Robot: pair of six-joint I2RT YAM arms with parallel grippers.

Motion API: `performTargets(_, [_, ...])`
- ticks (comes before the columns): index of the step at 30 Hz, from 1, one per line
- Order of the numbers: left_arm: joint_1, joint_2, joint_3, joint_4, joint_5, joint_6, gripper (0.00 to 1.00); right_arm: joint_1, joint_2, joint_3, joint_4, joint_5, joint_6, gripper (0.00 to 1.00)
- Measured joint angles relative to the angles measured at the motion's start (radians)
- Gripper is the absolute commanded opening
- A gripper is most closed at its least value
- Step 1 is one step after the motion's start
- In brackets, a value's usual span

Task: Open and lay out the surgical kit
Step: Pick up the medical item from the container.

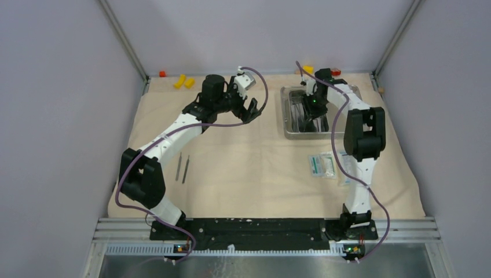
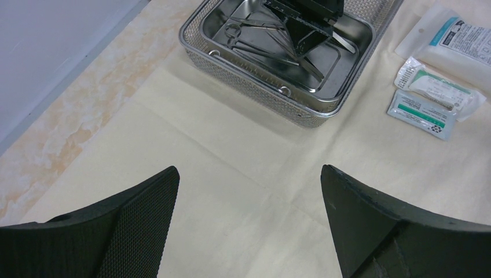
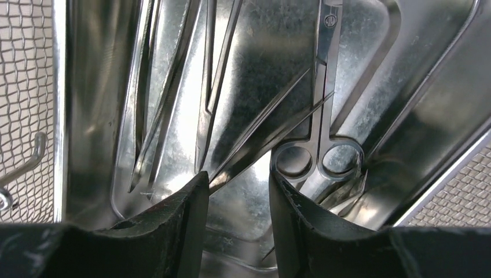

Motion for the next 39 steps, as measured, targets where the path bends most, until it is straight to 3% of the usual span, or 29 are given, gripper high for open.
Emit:
performTargets(6, [0.0,0.006,0.0,0.0,0.001,0.0,0.97,0.0,0.036,0.033,0.026,0.001,0.031,0.41])
performTargets(28, [0.0,0.015,0.0,0.0,0.005,0.01,0.99,0.006,0.046,0.041,0.045,0.028,0.041,0.09])
performTargets(39, [0.002,0.015,0.0,-0.001,-0.035,0.016,0.99,0.007,0.01,0.086,0.031,0.021,0.063,0.03])
